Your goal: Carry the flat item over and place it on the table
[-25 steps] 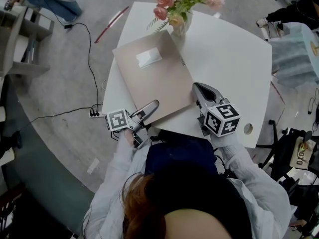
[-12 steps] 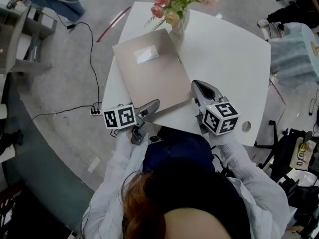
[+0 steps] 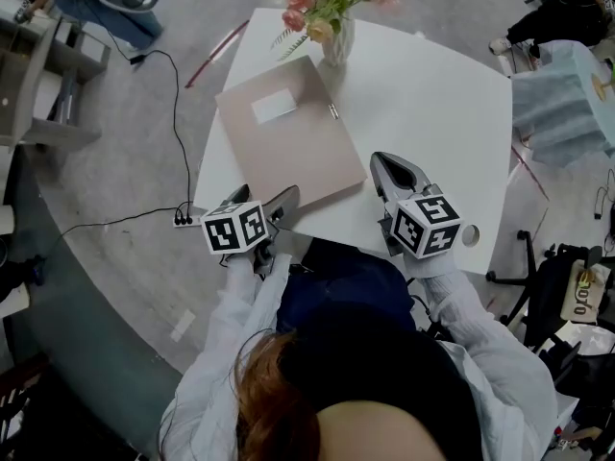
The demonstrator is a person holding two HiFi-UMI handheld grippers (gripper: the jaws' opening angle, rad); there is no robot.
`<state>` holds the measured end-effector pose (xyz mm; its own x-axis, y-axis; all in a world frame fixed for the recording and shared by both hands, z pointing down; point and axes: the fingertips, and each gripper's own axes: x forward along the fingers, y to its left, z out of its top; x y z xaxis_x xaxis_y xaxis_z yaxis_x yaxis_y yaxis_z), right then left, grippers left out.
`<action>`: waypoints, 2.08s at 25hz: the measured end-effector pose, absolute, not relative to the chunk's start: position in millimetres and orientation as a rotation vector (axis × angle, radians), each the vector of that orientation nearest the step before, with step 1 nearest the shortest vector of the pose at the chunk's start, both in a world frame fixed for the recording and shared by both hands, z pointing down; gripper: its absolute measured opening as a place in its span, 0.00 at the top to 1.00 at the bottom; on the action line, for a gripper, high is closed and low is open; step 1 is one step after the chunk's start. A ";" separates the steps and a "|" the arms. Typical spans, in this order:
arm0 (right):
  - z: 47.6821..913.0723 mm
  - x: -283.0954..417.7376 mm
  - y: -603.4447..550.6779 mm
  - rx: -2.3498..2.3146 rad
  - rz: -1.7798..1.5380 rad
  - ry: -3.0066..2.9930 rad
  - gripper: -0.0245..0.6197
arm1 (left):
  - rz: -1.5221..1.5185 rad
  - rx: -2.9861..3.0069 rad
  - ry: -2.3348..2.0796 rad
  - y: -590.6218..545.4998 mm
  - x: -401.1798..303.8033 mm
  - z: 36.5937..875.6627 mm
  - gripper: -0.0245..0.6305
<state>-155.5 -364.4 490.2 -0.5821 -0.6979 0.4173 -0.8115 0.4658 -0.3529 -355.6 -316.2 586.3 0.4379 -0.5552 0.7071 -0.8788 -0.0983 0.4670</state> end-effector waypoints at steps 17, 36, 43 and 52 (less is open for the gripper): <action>465.4 -117.9 -279.4 1.388 0.716 -2.525 0.94 | 0.164 2.159 -1.273 -284.3 -318.7 474.7 0.44; 450.1 -42.8 -176.9 1.509 0.642 -2.476 0.94 | 0.117 2.387 -1.225 -194.4 -238.0 450.7 0.90; 454.4 -29.5 -154.7 1.523 0.643 -2.459 0.94 | 0.159 2.375 -1.234 -174.7 -228.7 460.0 0.96; 453.1 -23.8 -144.1 1.560 0.647 -2.456 0.94 | 0.183 2.392 -1.216 -163.1 -222.7 462.8 0.96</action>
<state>-23.8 -144.1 453.1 -0.4428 -0.8223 0.3574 -0.8917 0.3621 -0.2717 -222.7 -163.1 462.8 0.6030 -0.7340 0.3123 -0.7934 -0.5113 0.3303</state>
